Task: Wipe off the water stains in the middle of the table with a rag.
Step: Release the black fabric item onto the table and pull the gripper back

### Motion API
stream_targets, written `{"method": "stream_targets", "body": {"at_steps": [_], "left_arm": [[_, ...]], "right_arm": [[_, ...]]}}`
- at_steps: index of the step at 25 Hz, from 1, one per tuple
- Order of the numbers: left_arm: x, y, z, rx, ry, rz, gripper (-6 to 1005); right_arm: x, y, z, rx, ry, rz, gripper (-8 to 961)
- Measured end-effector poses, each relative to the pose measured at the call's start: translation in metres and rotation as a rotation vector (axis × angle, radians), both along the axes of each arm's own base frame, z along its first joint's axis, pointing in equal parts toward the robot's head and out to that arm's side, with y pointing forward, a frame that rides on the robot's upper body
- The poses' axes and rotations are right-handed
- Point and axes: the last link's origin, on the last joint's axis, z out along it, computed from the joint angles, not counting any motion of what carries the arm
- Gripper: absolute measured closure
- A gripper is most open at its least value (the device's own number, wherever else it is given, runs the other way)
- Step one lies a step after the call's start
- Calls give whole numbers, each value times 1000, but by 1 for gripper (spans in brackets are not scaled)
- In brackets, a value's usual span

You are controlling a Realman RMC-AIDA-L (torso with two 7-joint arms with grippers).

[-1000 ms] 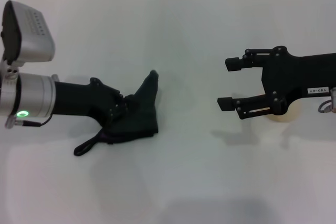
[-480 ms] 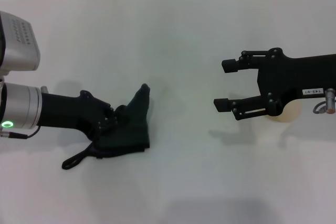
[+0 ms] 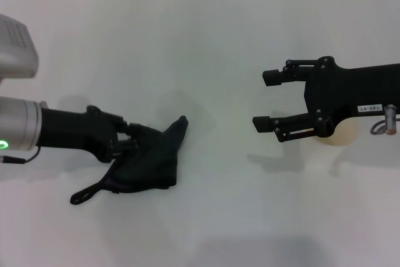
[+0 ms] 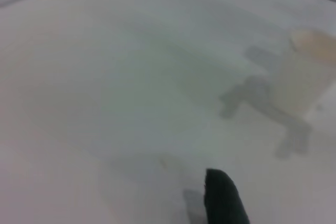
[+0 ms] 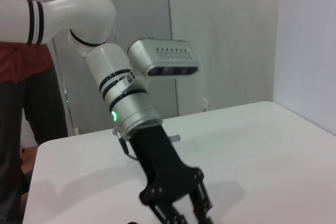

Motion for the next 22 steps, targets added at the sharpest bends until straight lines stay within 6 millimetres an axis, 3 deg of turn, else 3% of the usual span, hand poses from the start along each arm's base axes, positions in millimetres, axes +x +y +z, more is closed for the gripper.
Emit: {"method": "stream_targets", "body": {"at_steps": [8,15,22], "left_arm": [[11,-2,12,4,-10,-36,448],[27,-8,26,-53,-39,-94,302],[34,-23,55,-77,-95,-136,167]], "right_arm": [[0,1,1,7,1,-3,124],[6,4,8,30,3,-28,124],[23,4,19,30,4,-76,124]]}}
